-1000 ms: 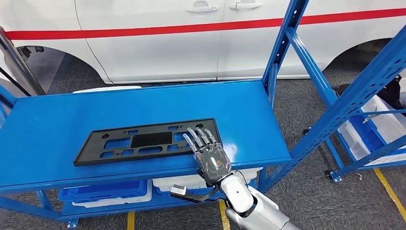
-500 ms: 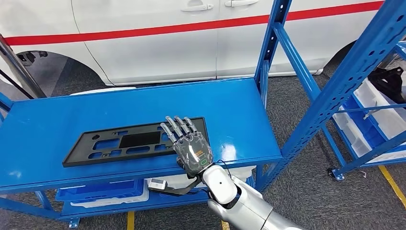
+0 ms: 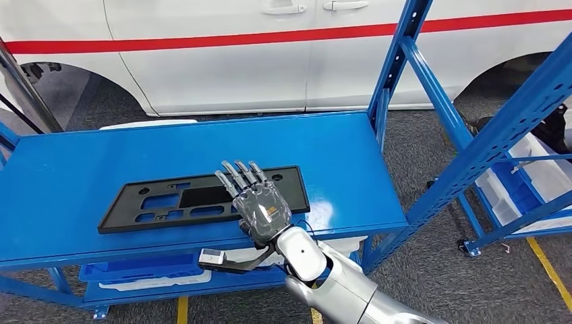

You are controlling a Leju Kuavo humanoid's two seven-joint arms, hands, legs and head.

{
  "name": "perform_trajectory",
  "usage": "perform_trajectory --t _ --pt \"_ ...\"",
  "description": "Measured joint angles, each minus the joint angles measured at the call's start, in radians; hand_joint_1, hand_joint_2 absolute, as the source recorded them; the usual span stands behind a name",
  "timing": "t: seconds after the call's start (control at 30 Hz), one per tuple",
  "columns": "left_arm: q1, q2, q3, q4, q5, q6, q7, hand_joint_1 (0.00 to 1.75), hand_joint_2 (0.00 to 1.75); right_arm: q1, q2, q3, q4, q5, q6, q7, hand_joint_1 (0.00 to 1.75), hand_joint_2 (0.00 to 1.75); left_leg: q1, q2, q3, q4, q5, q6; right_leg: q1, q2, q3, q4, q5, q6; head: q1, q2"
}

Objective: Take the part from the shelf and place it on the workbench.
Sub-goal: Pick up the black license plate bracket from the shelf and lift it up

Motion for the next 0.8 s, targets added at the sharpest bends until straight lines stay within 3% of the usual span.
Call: perform_trajectory --t 0.07,0.1,0.13,0.17,0.23,0.27,0.4,0.47,0.53,0.57,0.6,0.63,0.73,0.8 --pt "0.000 0.000 0.003 0.000 0.004 0.002 -0.004 0.00 0.00 -0.001 -0.002 0.003 0.005 -0.030 0.022 -0.009 0.00 1.75 -0.001 0.000 0.000 0.002 -0.002 0.003 -0.001 0.000 -0.055 0.105 -0.032 0.003 0.000 0.000" --pt "0.000 0.000 0.005 0.000 0.004 0.002 -0.006 0.00 0.00 -0.001 -0.003 0.005 0.007 -0.040 0.029 -0.012 0.00 1.75 -0.001 -0.001 0.001 0.003 -0.003 0.002 -0.002 0.000 -0.062 0.113 -0.022 0.004 0.000 0.000" --pt "0.000 0.000 0.006 0.000 0.004 0.002 -0.007 0.00 0.00 -0.001 -0.003 0.006 0.008 -0.047 0.035 -0.014 0.00 1.75 -0.001 -0.002 0.001 0.006 -0.005 0.001 -0.003 0.000 -0.050 0.082 0.006 0.003 0.000 0.000" --pt "0.001 -0.001 0.007 0.000 0.004 0.002 -0.007 0.00 0.00 -0.003 -0.004 0.007 0.009 -0.051 0.038 -0.014 0.00 1.75 -0.001 -0.002 0.002 0.009 -0.009 -0.001 -0.005 -0.001 -0.023 0.020 0.045 0.001 0.000 0.000" --pt "0.001 -0.002 0.008 0.000 0.005 0.002 -0.008 0.00 0.00 -0.008 -0.004 0.009 0.010 -0.056 0.042 -0.015 0.00 1.75 -0.004 -0.003 0.001 0.019 -0.016 -0.008 -0.004 -0.001 0.033 -0.101 0.093 -0.005 0.000 0.000" --pt "0.000 -0.003 0.008 0.000 0.005 0.003 -0.008 0.00 0.00 -0.010 -0.004 0.011 0.010 -0.057 0.043 -0.015 0.00 1.75 -0.006 -0.004 -0.001 0.022 -0.018 -0.013 -0.002 -0.001 0.047 -0.133 0.100 -0.008 0.000 0.000" --pt "0.000 -0.003 0.010 0.000 0.008 0.007 -0.009 0.00 0.00 -0.016 -0.003 0.017 0.012 -0.070 0.050 -0.016 0.00 1.75 -0.004 -0.003 -0.006 0.029 -0.028 -0.033 -0.001 0.002 0.053 -0.152 0.102 -0.025 0.000 0.000" --pt "0.000 -0.003 0.011 0.000 0.012 0.010 -0.011 0.00 0.00 -0.024 -0.003 0.019 0.014 -0.088 0.062 -0.016 0.00 1.75 -0.002 -0.002 -0.034 0.095 -0.069 -0.043 -0.006 0.000 0.057 -0.159 0.105 -0.035 -0.001 0.000" --pt "0.001 -0.003 0.011 0.000 0.016 0.014 -0.013 0.00 0.00 -0.030 -0.004 0.021 0.019 -0.120 0.086 -0.021 0.00 1.75 0.000 -0.002 -0.094 0.223 -0.128 -0.051 -0.005 -0.002 0.057 -0.160 0.105 -0.040 -0.001 0.000" --pt "0.002 -0.003 0.012 0.000 0.018 0.015 -0.013 0.00 0.00 -0.032 -0.004 0.022 0.023 -0.139 0.100 -0.025 0.00 1.75 0.000 -0.002 -0.120 0.275 -0.143 -0.054 -0.005 -0.002 0.057 -0.160 0.105 -0.040 -0.001 0.000" --pt "0.003 -0.003 0.012 0.000 0.020 0.017 -0.014 0.00 0.00 -0.034 -0.004 0.022 0.028 -0.157 0.113 -0.030 0.00 1.75 0.001 -0.002 -0.132 0.295 -0.140 -0.055 -0.005 -0.002 0.057 -0.159 0.104 -0.040 -0.001 0.000" --pt "0.004 -0.003 0.012 0.000 0.022 0.018 -0.015 0.00 0.00 -0.037 -0.004 0.022 0.033 -0.173 0.124 -0.033 0.00 1.75 0.001 -0.002 -0.124 0.275 -0.118 -0.055 -0.005 -0.001 0.057 -0.159 0.104 -0.040 -0.001 0.000" --pt "0.003 -0.002 0.013 0.000 0.025 0.020 -0.022 0.00 0.00 -0.055 -0.004 0.022 0.050 -0.200 0.140 -0.039 0.00 1.75 0.000 -0.002 -0.036 0.083 -0.026 -0.047 -0.004 0.002 0.059 -0.155 0.101 -0.034 -0.001 0.000" --pt "0.002 -0.002 0.013 0.000 0.027 0.021 -0.025 0.00 0.00 -0.066 -0.004 0.022 0.059 -0.209 0.146 -0.042 0.00 1.75 -0.004 -0.003 -0.009 0.023 -0.014 -0.037 -0.001 0.002 0.058 -0.156 0.101 -0.024 -0.001 0.000"
